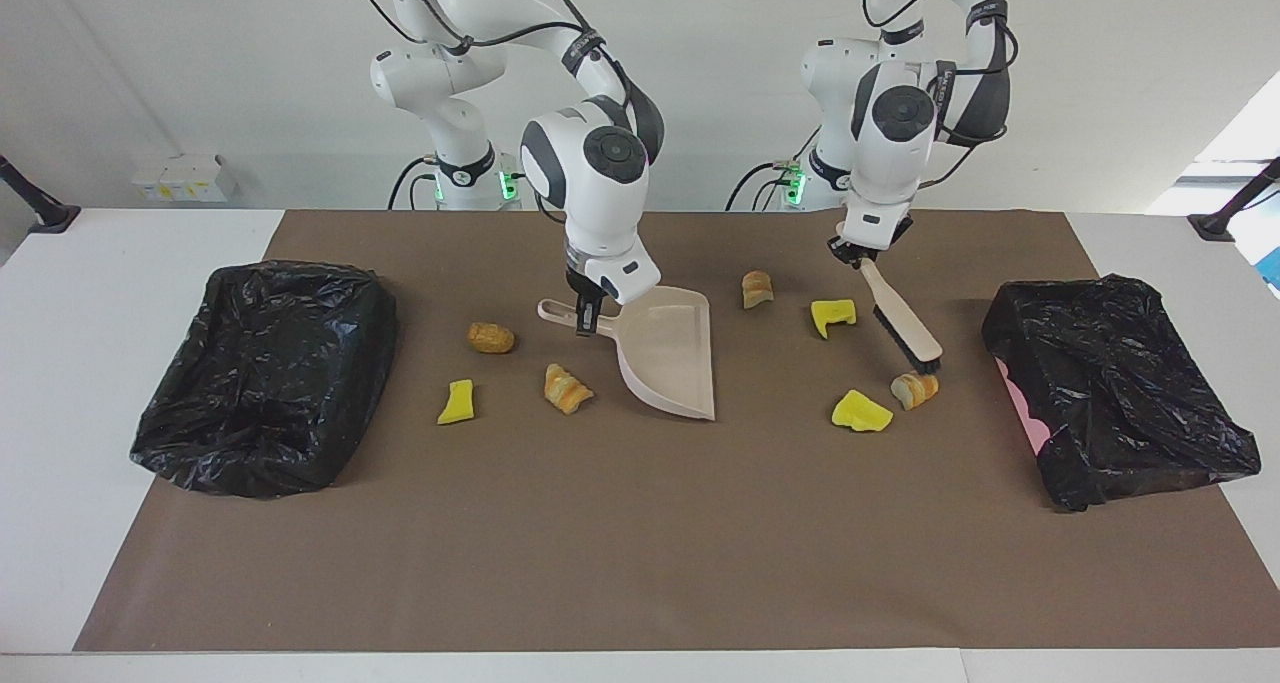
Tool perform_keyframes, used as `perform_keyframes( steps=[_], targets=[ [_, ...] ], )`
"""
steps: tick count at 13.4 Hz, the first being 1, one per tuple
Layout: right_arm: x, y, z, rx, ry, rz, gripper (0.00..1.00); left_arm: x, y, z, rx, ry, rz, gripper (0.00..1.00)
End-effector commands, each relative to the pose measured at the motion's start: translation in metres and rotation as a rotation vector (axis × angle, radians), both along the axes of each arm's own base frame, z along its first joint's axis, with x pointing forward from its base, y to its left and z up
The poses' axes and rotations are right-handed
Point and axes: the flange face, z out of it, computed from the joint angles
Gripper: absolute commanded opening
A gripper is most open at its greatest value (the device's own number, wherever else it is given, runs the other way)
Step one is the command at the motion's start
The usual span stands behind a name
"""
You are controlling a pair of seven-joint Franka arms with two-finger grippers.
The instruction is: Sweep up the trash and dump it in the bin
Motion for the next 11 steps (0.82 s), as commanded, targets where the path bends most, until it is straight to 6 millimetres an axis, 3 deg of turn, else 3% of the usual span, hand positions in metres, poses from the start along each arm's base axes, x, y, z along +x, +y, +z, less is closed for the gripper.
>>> perform_keyframes(
  steps=[1, 5, 8, 11],
  targets=[
    [-0.023, -0.007, 0.002, -0.01, -0.013, 0.079, 0.0, 0.004, 0.026, -0.005, 0.003, 0.022, -0.034, 0.0],
    [-0.024, -0.008, -0.008, -0.003, -0.014, 0.093, 0.0, 0.005, 0.05, -0.021, 0.003, 0.055, -0.027, 0.0],
    [-0.028, -0.005, -0.017, 0.004, -0.023, 0.1, 0.0, 0.003, 0.049, -0.033, 0.008, 0.058, -0.042, 0.0],
    [-0.046, 0.003, -0.024, -0.008, -0.009, 0.113, 0.0, 0.005, 0.039, -0.036, -0.005, 0.056, -0.121, 0.0]
  ],
)
